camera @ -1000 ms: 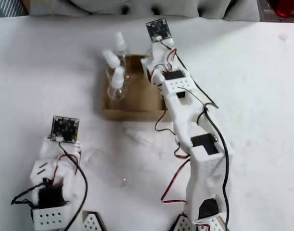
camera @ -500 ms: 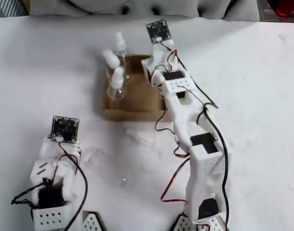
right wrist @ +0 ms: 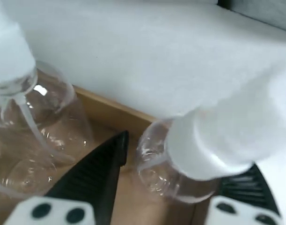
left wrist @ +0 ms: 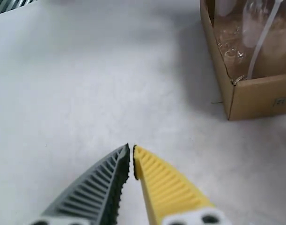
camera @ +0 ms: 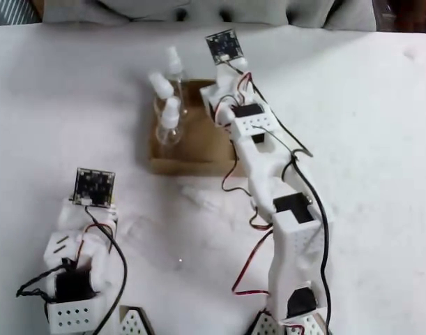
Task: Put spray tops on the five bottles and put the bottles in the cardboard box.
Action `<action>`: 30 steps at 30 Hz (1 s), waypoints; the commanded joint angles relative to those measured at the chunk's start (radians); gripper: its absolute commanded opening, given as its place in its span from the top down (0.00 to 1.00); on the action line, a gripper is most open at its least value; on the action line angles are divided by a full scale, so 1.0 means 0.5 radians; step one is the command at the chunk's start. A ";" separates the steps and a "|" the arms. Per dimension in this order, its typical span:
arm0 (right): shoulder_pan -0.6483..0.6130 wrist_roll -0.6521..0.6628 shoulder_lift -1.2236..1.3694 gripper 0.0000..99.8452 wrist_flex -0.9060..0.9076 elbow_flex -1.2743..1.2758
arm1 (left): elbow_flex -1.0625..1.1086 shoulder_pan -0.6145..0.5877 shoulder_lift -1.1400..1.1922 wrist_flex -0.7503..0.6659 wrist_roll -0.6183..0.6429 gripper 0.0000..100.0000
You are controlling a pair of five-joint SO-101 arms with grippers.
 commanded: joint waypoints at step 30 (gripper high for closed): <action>-0.041 0.006 -0.732 0.62 0.226 0.396 | -0.003 0.020 -0.017 -0.058 -0.015 0.98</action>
